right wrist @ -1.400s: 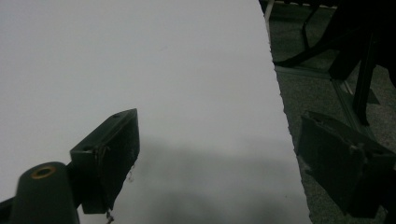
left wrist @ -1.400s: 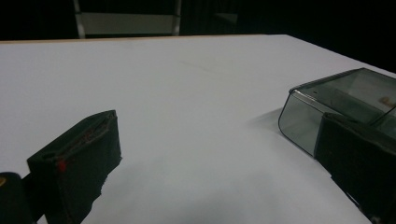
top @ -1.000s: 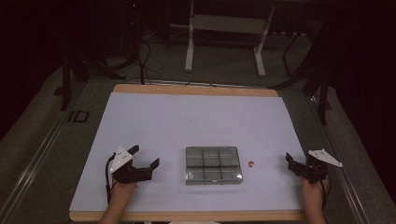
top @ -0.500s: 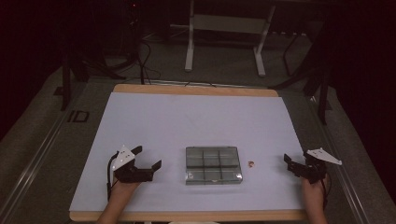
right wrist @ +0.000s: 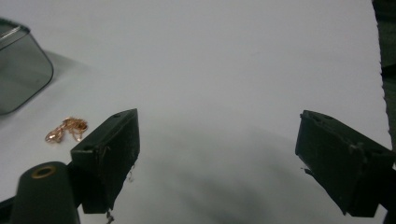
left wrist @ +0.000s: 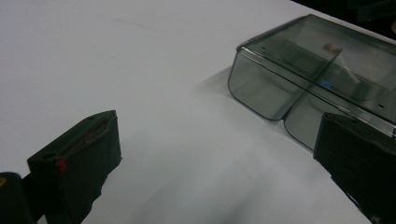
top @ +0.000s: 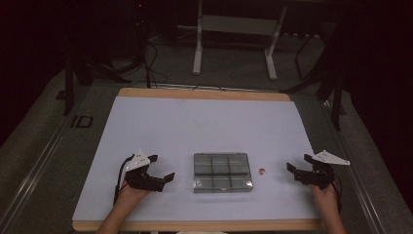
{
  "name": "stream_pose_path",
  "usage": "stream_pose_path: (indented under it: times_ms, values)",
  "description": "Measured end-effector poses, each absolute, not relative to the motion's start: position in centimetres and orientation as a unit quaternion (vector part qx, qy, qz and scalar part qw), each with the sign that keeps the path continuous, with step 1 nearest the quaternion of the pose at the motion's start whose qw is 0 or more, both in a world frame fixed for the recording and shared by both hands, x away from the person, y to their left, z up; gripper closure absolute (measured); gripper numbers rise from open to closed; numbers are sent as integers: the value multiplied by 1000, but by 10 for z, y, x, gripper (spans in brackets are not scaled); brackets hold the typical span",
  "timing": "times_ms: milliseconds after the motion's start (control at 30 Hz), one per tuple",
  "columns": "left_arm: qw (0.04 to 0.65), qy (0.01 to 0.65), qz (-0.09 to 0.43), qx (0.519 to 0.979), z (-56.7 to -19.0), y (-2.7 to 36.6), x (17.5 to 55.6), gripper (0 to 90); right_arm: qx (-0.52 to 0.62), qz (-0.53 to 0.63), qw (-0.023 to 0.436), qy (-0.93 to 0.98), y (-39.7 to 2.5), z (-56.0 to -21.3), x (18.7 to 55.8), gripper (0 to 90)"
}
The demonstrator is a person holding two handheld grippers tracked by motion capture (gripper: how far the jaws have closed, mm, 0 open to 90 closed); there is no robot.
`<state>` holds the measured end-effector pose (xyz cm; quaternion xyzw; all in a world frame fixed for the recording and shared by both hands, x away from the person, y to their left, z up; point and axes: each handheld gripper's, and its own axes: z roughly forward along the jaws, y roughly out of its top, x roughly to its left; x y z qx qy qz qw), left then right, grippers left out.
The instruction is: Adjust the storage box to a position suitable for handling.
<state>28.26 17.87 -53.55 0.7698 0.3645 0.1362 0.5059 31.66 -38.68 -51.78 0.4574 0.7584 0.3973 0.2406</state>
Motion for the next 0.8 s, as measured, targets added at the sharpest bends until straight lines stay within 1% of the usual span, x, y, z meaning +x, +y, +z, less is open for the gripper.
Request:
stream_pose_path:
  times_ms: [200,400,433,533,800]
  values:
    - [497,347,123,786,-535,171,284,15,419,429,204,774,-378,-514,317,137]
    - [492,332,113,797,-533,165,285,18,380,437,151,801,-363,-511,318,137]
    - [491,330,111,799,-533,164,285,18,370,438,144,807,-360,-511,318,124]
    - [488,325,106,803,-531,161,285,18,341,454,109,816,-352,-511,318,123]
    - [480,309,102,815,-530,151,284,18,312,444,98,834,-330,-517,323,135]
